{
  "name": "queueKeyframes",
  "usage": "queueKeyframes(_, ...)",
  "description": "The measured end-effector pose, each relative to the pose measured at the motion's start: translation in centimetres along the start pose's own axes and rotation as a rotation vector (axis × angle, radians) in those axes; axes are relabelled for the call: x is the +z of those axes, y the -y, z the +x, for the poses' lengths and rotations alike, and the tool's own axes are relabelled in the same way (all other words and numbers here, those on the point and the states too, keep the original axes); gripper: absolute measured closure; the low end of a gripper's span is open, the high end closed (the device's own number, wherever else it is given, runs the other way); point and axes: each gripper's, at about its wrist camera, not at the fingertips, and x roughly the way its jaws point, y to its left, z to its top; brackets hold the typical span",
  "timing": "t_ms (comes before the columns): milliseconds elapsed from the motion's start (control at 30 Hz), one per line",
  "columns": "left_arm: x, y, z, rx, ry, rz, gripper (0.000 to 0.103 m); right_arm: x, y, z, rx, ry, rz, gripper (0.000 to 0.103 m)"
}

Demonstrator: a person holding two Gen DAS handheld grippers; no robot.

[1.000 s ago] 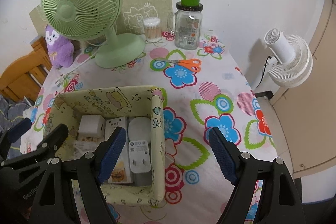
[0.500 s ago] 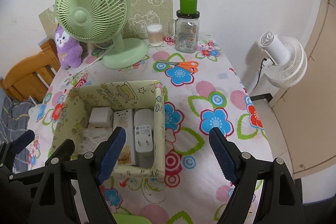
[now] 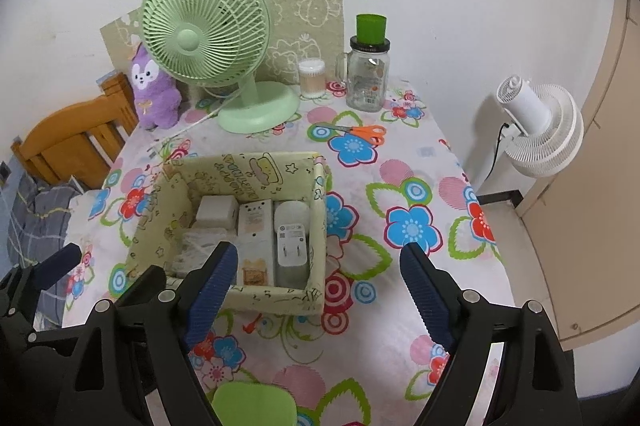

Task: Organize rigid objects
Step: 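Raise both open tools up out of the fabric box, then lower the right tool toward the green rounded lid while the left tool approaches the black key fob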

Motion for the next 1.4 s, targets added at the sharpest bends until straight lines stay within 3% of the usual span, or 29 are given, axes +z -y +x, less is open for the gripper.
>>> queueKeyframes(733,-2.6,-1.2,-3.8,-0.019,0.026,-0.013,0.000,-2.2,-1.6,-3.5,0.043,0.023,-0.011,0.008)
queueKeyframes(1400,-5.9,-3.1,-4.1,-0.047,0.006,-0.025,0.000,-5.4,-3.7,-3.9,0.042,0.024,-0.029,0.006)
